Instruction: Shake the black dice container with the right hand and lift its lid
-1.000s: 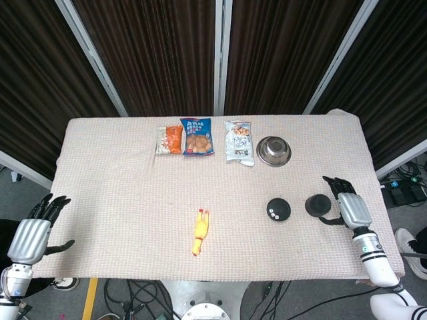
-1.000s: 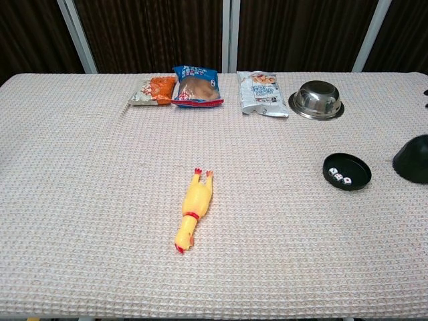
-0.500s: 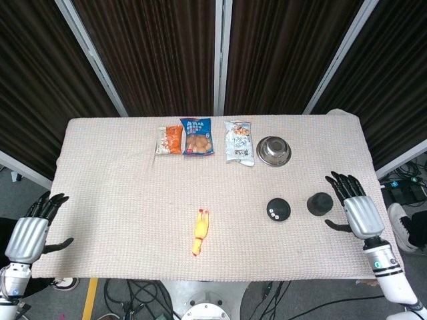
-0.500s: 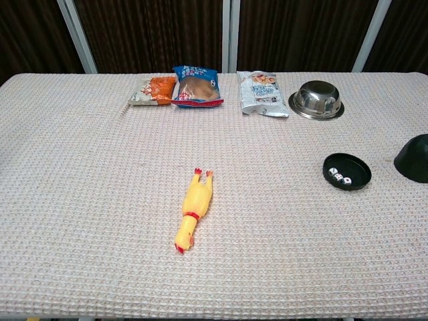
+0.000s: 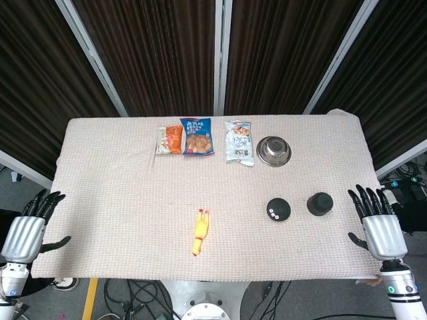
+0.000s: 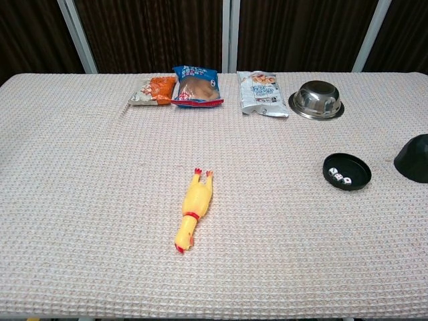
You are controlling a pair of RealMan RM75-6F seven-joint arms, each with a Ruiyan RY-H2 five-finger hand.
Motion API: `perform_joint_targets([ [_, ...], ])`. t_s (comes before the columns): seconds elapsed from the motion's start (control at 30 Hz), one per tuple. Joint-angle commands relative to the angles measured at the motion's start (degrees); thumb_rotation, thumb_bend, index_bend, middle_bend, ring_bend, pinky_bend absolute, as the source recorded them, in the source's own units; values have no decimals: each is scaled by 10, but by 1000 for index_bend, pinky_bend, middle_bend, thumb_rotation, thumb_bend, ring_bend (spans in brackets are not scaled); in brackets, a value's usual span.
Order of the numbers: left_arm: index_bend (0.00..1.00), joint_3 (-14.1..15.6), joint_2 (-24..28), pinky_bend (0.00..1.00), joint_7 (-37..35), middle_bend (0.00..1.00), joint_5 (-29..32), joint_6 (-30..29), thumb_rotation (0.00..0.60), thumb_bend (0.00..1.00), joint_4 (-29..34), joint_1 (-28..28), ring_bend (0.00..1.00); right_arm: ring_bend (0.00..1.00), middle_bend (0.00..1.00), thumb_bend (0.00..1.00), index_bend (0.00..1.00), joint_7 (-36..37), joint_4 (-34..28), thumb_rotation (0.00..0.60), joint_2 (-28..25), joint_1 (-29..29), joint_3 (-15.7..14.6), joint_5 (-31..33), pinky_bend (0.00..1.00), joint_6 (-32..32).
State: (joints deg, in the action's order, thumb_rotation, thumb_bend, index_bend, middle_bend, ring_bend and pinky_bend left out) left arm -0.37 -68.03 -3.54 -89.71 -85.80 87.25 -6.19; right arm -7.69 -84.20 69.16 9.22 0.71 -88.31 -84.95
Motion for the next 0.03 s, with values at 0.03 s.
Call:
perform_joint_targets([
  [0.03, 131, 0, 0, 158, -1, 110, 0, -1, 600, 86, 0, 0, 28, 0, 0, 0, 0, 4, 1, 600, 2, -1, 0, -1, 0, 3],
])
